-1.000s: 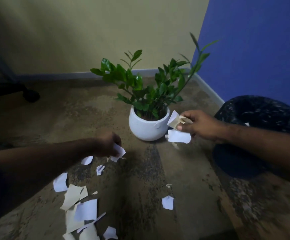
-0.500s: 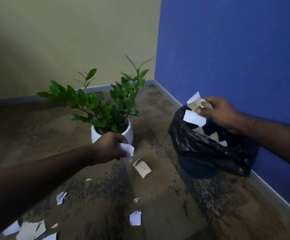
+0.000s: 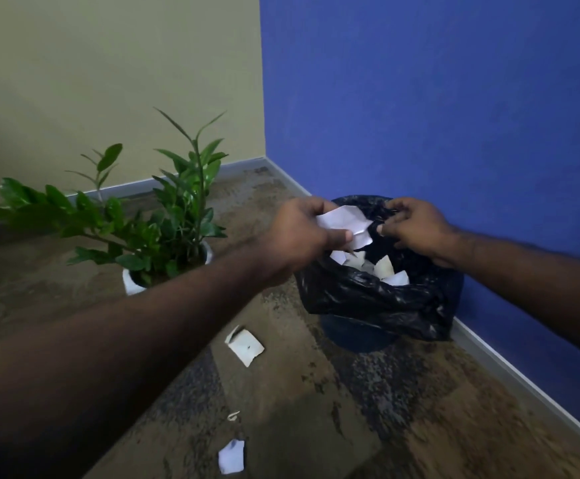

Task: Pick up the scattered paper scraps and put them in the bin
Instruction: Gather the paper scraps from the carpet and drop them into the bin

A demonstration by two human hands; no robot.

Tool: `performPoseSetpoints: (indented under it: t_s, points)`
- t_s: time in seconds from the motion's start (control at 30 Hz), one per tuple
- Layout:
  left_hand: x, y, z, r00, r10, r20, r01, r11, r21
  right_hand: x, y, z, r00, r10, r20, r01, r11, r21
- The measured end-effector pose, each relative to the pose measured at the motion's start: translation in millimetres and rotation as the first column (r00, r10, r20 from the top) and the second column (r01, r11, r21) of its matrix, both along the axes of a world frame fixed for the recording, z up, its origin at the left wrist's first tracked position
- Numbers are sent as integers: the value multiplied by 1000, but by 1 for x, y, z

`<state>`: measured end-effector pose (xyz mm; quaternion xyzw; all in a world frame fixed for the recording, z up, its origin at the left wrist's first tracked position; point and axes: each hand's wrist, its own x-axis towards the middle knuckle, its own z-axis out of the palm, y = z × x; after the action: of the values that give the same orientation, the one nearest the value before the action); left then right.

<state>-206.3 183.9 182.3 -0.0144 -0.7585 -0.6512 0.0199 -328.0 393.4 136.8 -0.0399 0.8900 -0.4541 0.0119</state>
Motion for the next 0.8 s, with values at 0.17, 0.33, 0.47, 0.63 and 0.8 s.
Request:
performPoseSetpoints:
  t_s: [0.17, 0.33, 0.47, 0.63, 0.8]
  points:
    - [-32, 38, -10, 997, 28, 66, -37, 990, 134, -3, -2, -1, 998, -65, 26, 67, 995, -72]
    - [-39, 33, -23, 997, 8, 78, -4, 998, -55, -4, -2, -3, 995, -97, 27, 100, 990, -99]
    - [-28, 7, -26, 999, -45, 28, 49, 989, -136, 1, -11, -3, 997, -71, -20, 70, 996, -53]
    - [3, -45, -27, 995, -90, -35, 67, 908, -414, 18, -41, -2, 983, 57, -176, -46, 997, 66]
    - [55, -112, -29, 996, -89, -24, 53, 766, -641, 43, -83, 14, 869, 295, -397, -222, 950, 220]
